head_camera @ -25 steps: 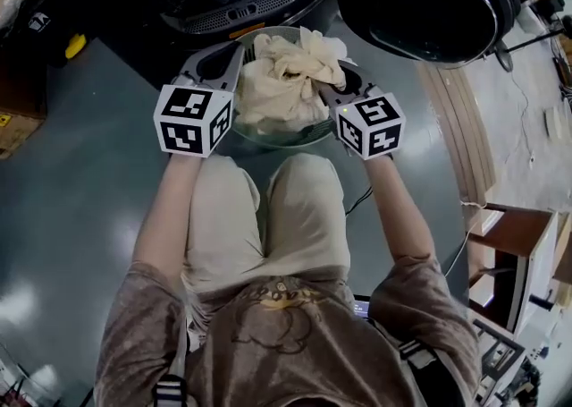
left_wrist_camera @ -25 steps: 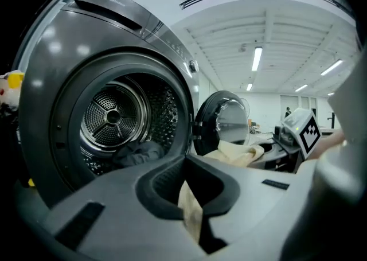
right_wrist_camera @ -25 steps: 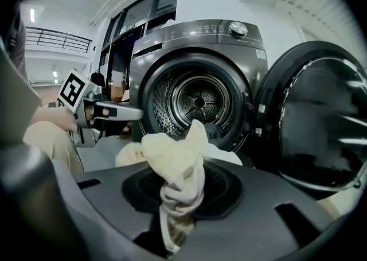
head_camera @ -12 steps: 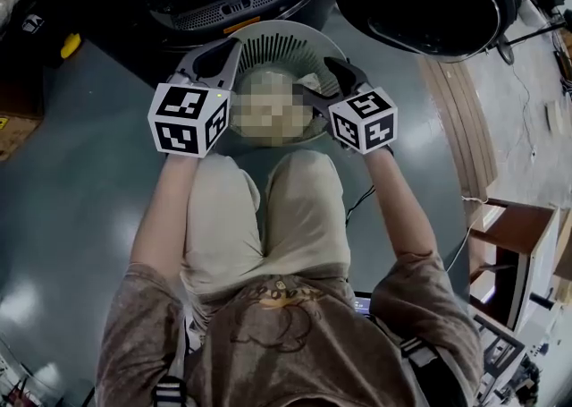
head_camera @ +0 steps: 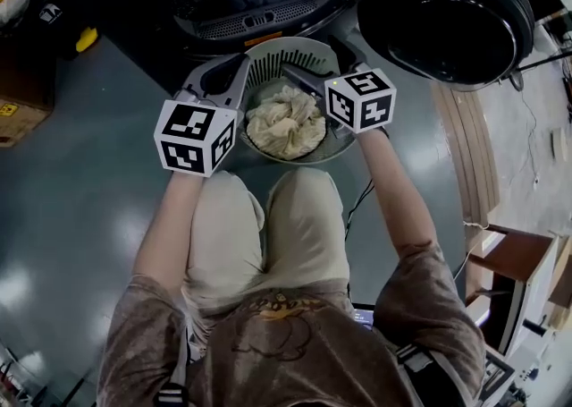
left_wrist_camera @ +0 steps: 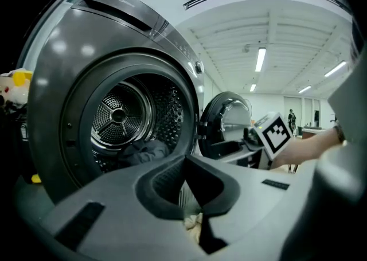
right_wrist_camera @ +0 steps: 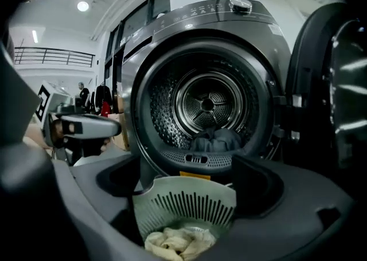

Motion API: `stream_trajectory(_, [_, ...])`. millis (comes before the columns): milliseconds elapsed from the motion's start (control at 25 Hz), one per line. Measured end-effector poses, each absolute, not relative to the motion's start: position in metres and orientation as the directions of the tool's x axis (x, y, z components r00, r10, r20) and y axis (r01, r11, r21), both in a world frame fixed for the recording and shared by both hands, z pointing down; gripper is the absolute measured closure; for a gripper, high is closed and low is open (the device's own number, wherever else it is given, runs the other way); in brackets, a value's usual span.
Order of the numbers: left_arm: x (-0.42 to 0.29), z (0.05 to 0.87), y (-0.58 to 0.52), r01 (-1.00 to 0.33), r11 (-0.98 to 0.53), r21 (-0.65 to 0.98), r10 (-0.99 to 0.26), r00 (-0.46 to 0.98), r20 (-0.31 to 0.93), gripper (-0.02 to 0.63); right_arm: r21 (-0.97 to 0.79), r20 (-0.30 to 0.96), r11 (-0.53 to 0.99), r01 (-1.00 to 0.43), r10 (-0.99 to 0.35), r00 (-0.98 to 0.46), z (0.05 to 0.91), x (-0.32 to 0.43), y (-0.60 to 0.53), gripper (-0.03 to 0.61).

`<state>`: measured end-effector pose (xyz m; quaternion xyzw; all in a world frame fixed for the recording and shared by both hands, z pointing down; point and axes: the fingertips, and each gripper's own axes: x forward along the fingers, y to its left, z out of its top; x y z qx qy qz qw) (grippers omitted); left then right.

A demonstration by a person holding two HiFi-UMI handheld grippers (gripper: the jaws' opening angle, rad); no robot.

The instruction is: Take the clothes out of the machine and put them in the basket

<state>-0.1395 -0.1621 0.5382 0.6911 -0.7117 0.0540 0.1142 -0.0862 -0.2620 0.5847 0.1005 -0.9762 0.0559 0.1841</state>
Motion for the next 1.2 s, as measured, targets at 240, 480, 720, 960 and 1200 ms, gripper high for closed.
stream_trajectory(240, [-0.153,0.537,-0.155,-0.997,0.054,0.052,-0.970,-0.040,0.238,0.606,-0.016,0.344,0.982,-0.190,-0.173,-0.923,0.574,-0.162,-0.291,0.081])
stream_trajectory(480, [-0.160,0.540,-0.148,-0.996,0.055,0.064,-0.968,-0.038,0.248,0.606,0.043,0.401,0.981,-0.188,-0.189,-0.896,0.598,-0.227,-0.333,0.052])
stream_trajectory(720, [-0.160,0.544,-0.150,-0.998,0.030,0.055,-0.961,-0.014,0.276,0.606,0.090,0.487,0.972,-0.218,-0.234,-0.841,0.631,-0.269,-0.372,0.031])
stream_trajectory(960, [-0.179,0.549,-0.143,-0.994,0.063,0.092,-0.957,-0.034,0.288,0.606,0.186,0.602,0.952,-0.242,-0.305,-0.738,0.674,-0.290,-0.402,0.031])
stream_trajectory(1200, [-0.188,0.553,-0.140,-0.991,0.076,0.113,-0.953,-0.039,0.301,0.606,0.206,0.671,0.933,-0.296,-0.354,-0.651,0.684,-0.293,-0.412,0.034])
